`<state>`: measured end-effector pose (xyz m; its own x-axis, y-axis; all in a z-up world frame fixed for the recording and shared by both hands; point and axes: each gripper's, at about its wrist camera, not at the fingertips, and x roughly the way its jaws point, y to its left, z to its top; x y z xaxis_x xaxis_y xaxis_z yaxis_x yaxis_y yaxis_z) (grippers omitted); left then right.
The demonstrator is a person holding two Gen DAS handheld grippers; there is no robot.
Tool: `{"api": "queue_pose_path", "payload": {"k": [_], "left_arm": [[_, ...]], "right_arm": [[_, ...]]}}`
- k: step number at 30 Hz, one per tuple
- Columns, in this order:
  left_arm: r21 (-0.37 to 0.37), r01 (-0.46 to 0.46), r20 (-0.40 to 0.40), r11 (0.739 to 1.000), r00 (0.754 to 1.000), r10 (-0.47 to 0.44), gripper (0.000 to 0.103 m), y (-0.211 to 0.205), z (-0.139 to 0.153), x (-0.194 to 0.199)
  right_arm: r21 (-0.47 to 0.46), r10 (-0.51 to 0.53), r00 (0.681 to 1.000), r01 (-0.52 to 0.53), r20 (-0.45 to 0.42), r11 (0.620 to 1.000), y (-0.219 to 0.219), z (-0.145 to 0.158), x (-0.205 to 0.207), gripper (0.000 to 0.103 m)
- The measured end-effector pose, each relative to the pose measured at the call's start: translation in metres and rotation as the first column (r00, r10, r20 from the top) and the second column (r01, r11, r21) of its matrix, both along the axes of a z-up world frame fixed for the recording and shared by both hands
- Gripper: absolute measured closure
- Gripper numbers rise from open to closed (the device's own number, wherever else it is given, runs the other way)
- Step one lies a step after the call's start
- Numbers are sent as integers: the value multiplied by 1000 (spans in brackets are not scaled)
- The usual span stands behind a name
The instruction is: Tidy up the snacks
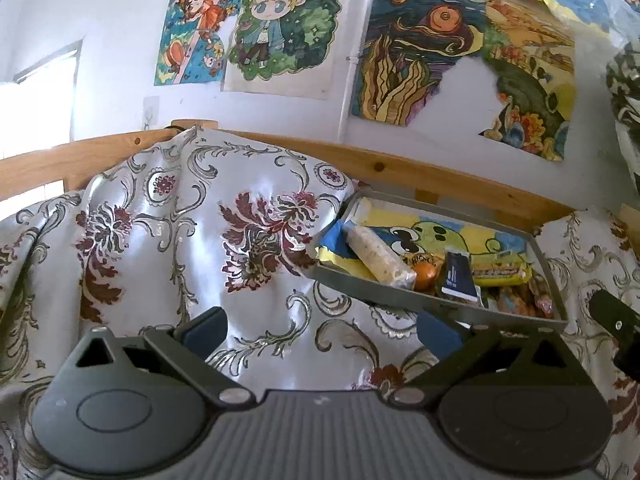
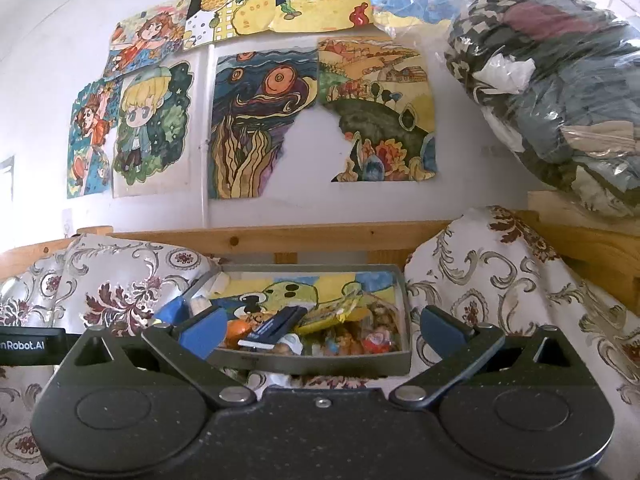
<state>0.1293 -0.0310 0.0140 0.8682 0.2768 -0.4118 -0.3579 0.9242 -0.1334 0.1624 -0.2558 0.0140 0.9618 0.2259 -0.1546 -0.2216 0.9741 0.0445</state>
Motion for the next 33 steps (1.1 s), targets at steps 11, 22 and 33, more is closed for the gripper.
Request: {"api": "queue_pose_path", "payload": {"k": [11, 22, 33], "left_arm": [[9, 2, -4, 1000, 1000, -2, 0, 2, -6, -27], [7, 18, 1, 1000, 1000, -18, 0, 7, -16, -56], [37, 74, -51, 997, 996, -72, 0, 13, -29, -92]], "right_arm": [[26, -36, 999, 37, -12, 999, -4, -4, -34, 1], [5, -67, 996, 67, -66, 998, -2, -14, -70, 1], [-29, -88, 985, 85, -147, 996, 8, -24, -101, 1]]}}
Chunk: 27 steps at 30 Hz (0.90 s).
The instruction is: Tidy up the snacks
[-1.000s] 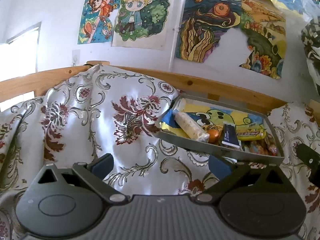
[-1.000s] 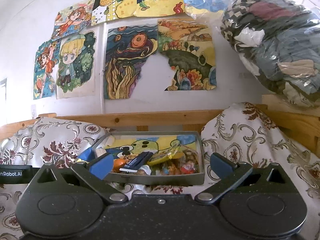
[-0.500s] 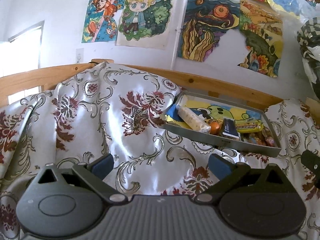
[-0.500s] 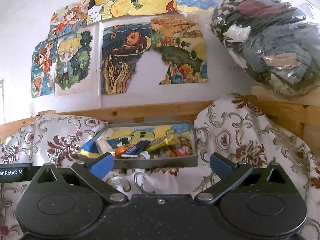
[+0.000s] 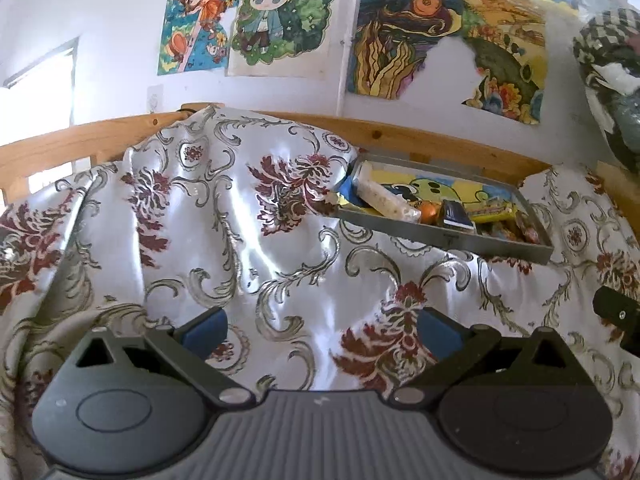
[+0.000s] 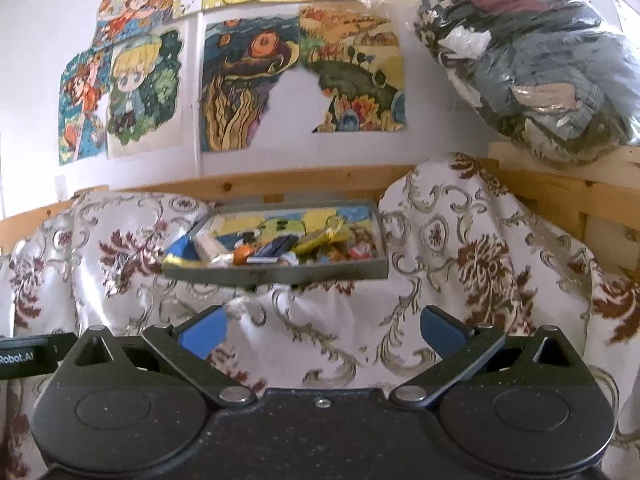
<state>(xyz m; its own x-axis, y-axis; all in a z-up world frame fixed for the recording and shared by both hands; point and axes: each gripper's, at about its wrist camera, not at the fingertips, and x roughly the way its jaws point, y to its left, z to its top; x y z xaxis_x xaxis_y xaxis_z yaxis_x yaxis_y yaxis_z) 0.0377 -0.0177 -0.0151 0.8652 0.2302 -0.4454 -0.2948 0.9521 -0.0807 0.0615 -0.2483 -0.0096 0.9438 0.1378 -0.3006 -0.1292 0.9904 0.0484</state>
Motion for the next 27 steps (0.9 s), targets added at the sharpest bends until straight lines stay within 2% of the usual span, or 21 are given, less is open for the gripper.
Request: {"api": "queue_pose_path", "payload": {"k": [3, 7, 20, 27], "left_arm": [[23, 4, -10, 1000, 1000, -4, 0, 3, -4, -12], [16, 3, -19, 1000, 1000, -2, 0, 5, -10, -26], [10, -1, -14, 1000, 1000, 1, 0, 2, -12, -35], [17, 7, -15, 1000, 1000, -7, 0, 0, -13, -35]], "right_arm": [[-17, 5, 1000, -5, -23, 1000, 5, -3, -9, 1], [-38, 18, 999, -19, -47, 999, 11, -6, -18, 1], [-101, 72, 995, -78, -63, 992, 23, -11, -33, 1], [-91, 62, 995, -69, -79, 993, 22, -13, -29, 1]]}}
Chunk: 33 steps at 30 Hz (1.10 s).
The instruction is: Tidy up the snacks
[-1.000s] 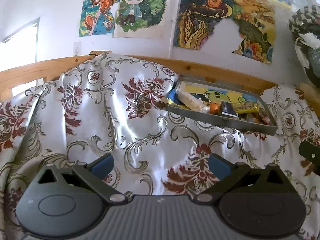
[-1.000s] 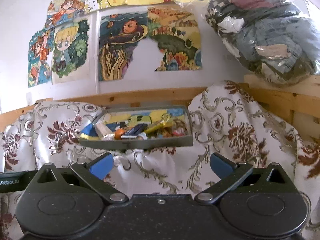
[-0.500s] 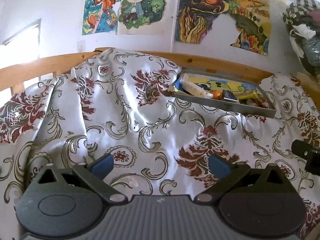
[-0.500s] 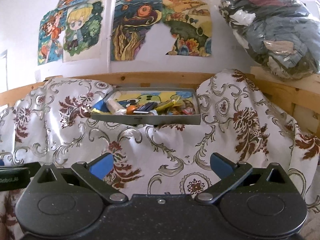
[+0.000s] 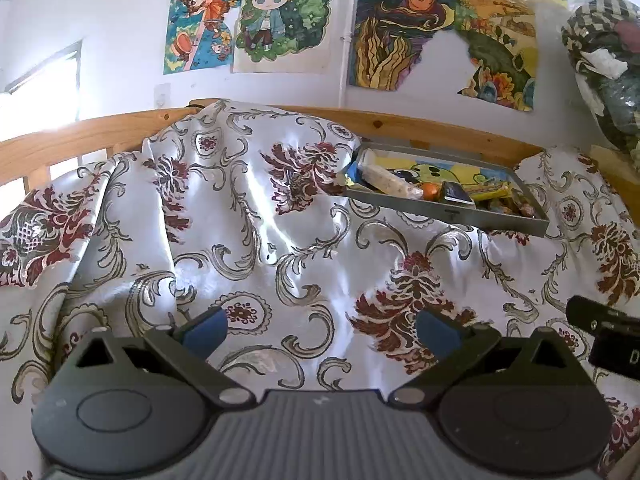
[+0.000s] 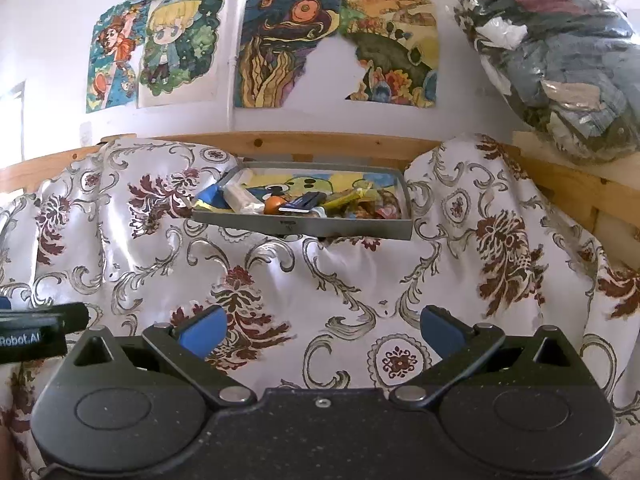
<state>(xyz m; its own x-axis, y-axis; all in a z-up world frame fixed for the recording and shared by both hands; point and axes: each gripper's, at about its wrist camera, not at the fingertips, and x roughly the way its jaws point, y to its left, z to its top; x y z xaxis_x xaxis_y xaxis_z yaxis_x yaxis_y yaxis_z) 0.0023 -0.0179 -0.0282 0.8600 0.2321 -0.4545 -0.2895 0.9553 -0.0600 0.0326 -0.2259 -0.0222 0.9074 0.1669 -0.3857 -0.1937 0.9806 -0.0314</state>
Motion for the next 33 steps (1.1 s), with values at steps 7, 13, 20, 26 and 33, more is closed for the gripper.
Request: {"api": "queue_pose_path", "payload": {"k": [7, 13, 20, 26, 33], "left_arm": [[-2, 2, -1, 1000, 1000, -2, 0, 0, 0, 0], [-3, 1, 0, 1000, 1000, -1, 0, 0, -1, 0], [-5, 4, 6, 1000, 1000, -4, 0, -1, 2, -1], [-7, 2, 9, 1000, 1000, -2, 0, -3, 2, -1], [-9, -2, 12, 1000, 1000, 2, 0, -4, 3, -2]], "right_arm": [[-8, 3, 1000, -3, -2, 1000, 1, -1, 0, 1], [-9, 4, 1000, -4, -3, 1000, 1, -1, 1, 1], [-12, 3, 1000, -3, -4, 1000, 1, -2, 1, 1], [-12, 4, 1000, -4, -5, 1000, 1, -2, 1, 1], [-13, 4, 1000, -4, -5, 1000, 2, -2, 1, 1]]}}
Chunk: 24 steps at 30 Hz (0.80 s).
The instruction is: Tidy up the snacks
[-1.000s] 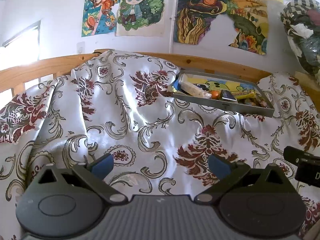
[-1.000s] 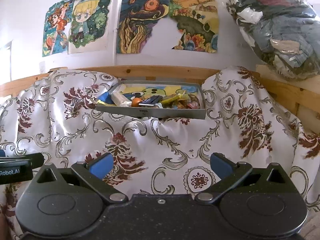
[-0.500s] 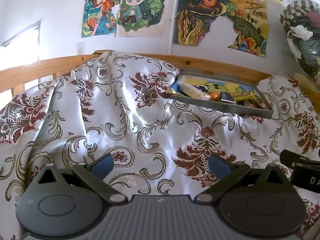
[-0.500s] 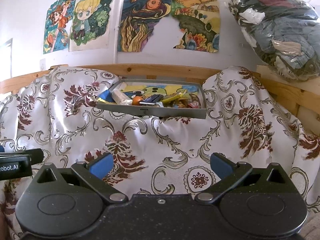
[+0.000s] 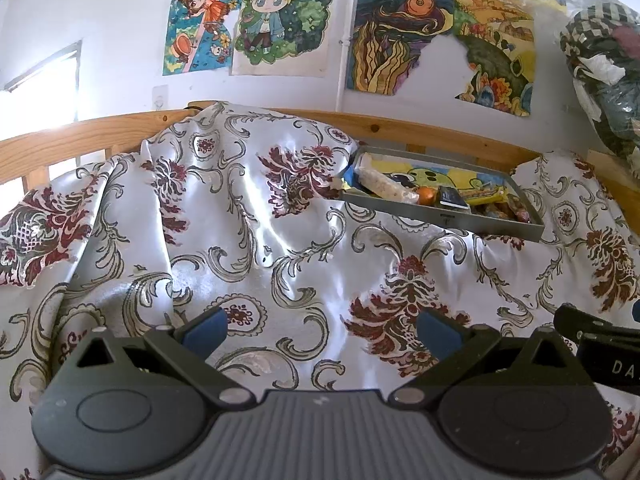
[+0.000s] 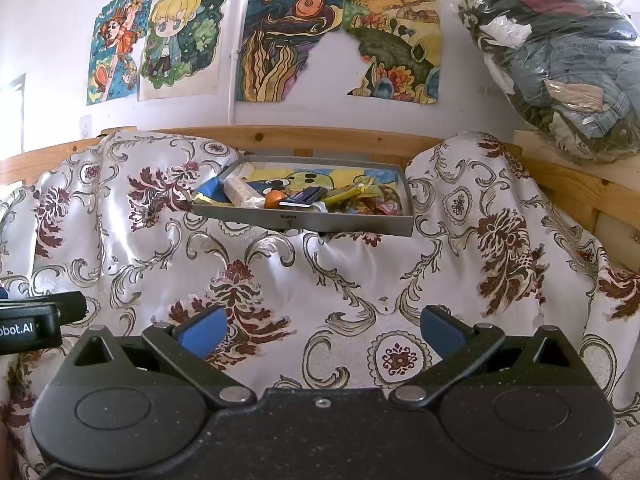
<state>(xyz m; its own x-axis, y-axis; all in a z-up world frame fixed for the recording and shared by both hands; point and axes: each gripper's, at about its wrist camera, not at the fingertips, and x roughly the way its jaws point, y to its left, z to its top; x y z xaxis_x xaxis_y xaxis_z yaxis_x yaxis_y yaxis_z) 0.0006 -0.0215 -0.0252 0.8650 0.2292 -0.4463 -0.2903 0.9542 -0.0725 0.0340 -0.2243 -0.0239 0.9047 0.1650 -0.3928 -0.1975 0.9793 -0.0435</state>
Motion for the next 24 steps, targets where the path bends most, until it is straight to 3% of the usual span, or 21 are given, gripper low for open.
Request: {"api": "queue_pose_path", "payload": {"k": [24], "left_arm": [[-10, -13, -10, 1000, 1000, 13, 0, 0, 0, -1]], "right_arm": [[-4, 0, 1000, 0, -3, 1000, 2, -1, 0, 1]]}}
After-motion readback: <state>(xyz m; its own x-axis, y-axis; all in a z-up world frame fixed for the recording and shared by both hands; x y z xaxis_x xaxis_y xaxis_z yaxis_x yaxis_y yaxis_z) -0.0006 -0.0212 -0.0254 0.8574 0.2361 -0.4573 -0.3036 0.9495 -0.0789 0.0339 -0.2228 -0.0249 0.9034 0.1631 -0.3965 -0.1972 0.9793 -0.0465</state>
